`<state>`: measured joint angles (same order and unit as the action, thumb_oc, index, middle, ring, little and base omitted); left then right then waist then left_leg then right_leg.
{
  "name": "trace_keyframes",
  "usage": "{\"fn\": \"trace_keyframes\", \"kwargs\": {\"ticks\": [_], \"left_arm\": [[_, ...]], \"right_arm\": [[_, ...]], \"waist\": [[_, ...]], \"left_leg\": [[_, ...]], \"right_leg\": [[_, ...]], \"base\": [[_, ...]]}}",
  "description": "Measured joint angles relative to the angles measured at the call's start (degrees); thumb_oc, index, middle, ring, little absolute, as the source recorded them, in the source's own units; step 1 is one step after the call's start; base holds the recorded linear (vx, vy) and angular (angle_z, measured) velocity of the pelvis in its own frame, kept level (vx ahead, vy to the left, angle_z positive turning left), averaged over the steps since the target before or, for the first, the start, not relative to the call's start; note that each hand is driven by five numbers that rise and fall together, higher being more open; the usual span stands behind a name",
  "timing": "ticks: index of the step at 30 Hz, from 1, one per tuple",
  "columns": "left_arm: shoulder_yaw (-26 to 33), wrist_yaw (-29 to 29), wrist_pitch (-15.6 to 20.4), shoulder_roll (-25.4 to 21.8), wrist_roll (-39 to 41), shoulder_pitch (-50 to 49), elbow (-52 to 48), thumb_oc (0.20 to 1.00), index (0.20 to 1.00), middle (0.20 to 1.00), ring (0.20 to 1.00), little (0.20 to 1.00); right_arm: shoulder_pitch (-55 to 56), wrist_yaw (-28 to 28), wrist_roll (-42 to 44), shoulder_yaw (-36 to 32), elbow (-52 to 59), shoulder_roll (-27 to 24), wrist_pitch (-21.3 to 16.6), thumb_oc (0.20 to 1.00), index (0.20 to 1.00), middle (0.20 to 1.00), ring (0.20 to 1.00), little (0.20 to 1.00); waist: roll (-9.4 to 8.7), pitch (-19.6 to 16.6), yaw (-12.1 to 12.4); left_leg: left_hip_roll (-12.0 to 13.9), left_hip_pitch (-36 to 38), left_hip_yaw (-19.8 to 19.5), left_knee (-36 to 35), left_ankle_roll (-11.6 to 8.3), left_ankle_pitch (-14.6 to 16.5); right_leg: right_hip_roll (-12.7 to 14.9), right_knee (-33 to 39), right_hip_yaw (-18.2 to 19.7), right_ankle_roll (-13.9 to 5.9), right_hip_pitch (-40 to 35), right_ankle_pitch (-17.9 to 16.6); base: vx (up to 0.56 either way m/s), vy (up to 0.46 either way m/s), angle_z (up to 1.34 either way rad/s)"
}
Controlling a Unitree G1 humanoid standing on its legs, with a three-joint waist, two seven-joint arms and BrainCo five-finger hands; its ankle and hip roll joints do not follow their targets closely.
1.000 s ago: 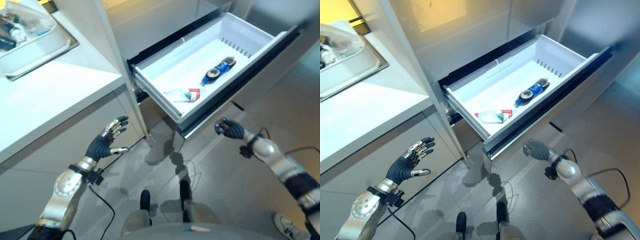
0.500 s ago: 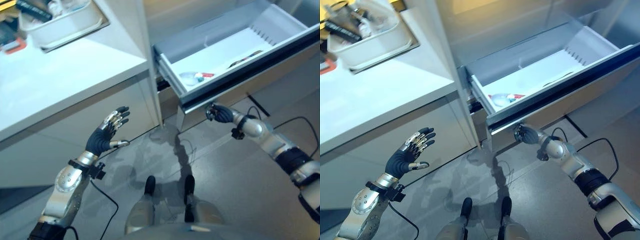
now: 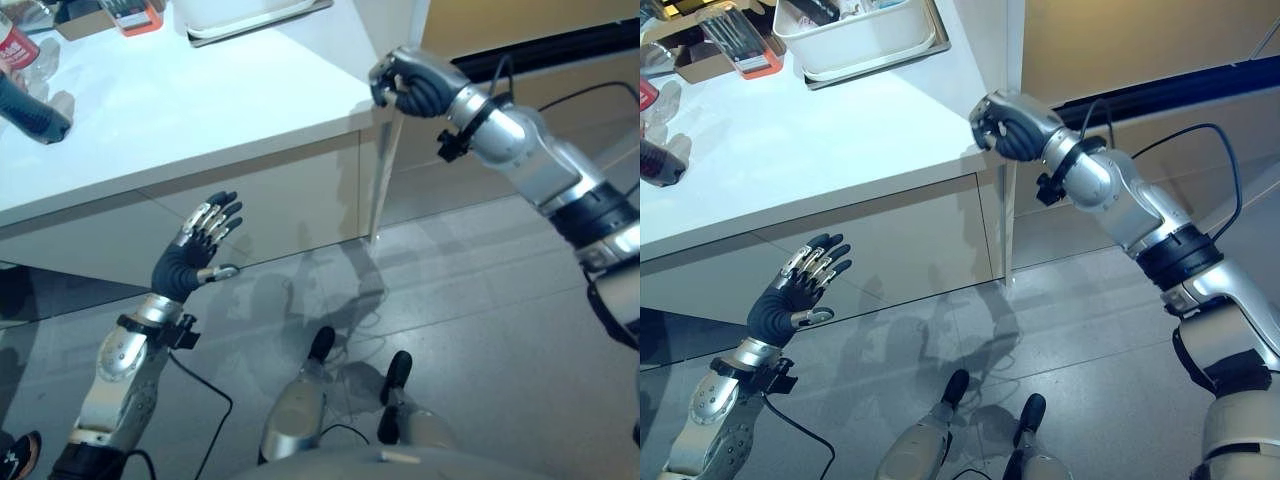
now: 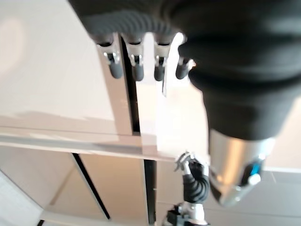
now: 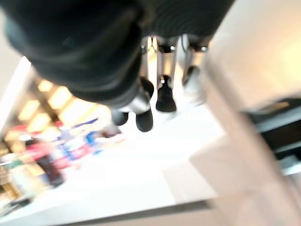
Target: Take the drinks into the refrigerator
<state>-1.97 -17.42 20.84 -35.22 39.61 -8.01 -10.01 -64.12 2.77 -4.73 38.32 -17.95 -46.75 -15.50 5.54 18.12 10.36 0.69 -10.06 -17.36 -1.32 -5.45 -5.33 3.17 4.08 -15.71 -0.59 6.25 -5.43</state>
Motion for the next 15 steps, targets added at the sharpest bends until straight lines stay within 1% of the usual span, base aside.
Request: {"fn": "trace_keyframes", "kwargs": {"ticks": [2,4,5,7,10,12,13,15], "left_arm": [[0.2,0.0,0.0,0.0,0.0,1.0,0.0,1.0,1.0,1.0,1.0,1.0],[1.0,0.0,0.0,0.0,0.0,1.7,-0.1,1.0,1.0,1.0,1.0,1.0],[1.0,0.1,0.1,0.1,-0.1,1.7,-0.1,1.0,1.0,1.0,1.0,1.0],[1.0,0.4,0.2,0.5,-0.2,1.5,0.0,1.0,1.0,1.0,1.0,1.0],[1.0,1.2,0.9,1.4,-0.7,0.6,0.0,1.0,1.0,1.0,1.0,1.0],[1.3,2.0,1.2,2.5,-1.1,-1.0,0.1,1.0,1.0,1.0,1.0,1.0],[1.0,2.4,1.2,2.8,-2.0,-1.1,0.3,1.0,1.0,1.0,1.0,1.0],[1.0,3.2,1.5,3.2,-4.7,-1.7,0.3,1.0,1.0,1.0,1.0,1.0]], "right_arm": [[1.0,0.6,1.3,0.0,0.1,0.2,0.0,0.2,0.2,0.2,0.2,0.2],[4.8,1.4,1.7,-1.7,2.2,0.3,0.0,0.2,0.2,0.2,0.2,0.2],[8.6,1.7,2.0,-3.7,3.7,0.6,0.0,0.2,0.2,0.2,0.2,0.2],[14.7,2.6,2.0,-5.0,4.2,1.4,0.0,0.2,0.2,0.2,0.2,0.2],[27.9,2.6,2.0,-10.8,4.2,3.8,0.1,0.2,0.2,0.2,0.2,0.2],[36.3,2.6,1.9,-13.2,4.1,5.4,0.4,0.2,0.2,0.2,0.2,0.2],[38.8,2.7,1.9,-13.7,4.3,5.4,0.4,0.2,0.2,0.2,0.2,0.2],[45.6,2.4,1.9,-17.5,3.8,7.6,0.4,0.2,0.2,0.2,0.2,0.2]], "waist": [[-0.19,0.1,0.2],[-0.97,0.2,0.0],[-1.41,0.1,0.0],[-1.94,0.3,0.0],[-2.51,0.5,-0.5],[-2.81,0.6,-1.5],[-3.07,0.7,-2.6],[-3.46,0.8,-3.8]], "left_leg": [[-0.2,0.4,0.1,-0.1,0.17,0.0],[-0.5,0.5,0.6,-0.1,0.21,0.0],[-0.5,0.6,1.1,-0.1,0.25,0.0],[-0.6,1.1,1.7,-0.1,0.59,0.2],[-0.6,1.6,2.9,-0.1,1.19,0.6],[-0.8,1.6,3.2,-0.2,1.44,0.6],[-0.8,1.6,3.4,-0.2,1.51,0.7],[-0.8,1.7,4.0,-0.3,1.62,0.7]], "right_leg": [[0.2,-0.2,0.3,-0.24,-0.1,0.1],[0.5,-0.3,0.9,-0.34,-0.1,0.2],[0.3,-0.4,1.3,-0.48,-0.2,0.3],[0.6,-0.3,1.8,-0.53,-0.5,0.3],[0.6,-0.5,2.8,-0.95,-0.5,0.5],[0.9,-0.7,3.0,-1.24,-0.4,0.6],[0.9,-0.7,3.5,-1.32,-0.1,0.5],[1.0,-0.7,3.9,-1.43,-0.1,0.4]], "base": [[-0.01,0.035,-0.05],[-0.01,0.045,-0.04],[0.0,0.0,0.0],[-0.01,0.027,-0.08],[0.0,0.024,-0.13],[0.02,0.002,-0.11],[0.02,0.006,-0.09],[0.03,0.008,-0.16]]}}
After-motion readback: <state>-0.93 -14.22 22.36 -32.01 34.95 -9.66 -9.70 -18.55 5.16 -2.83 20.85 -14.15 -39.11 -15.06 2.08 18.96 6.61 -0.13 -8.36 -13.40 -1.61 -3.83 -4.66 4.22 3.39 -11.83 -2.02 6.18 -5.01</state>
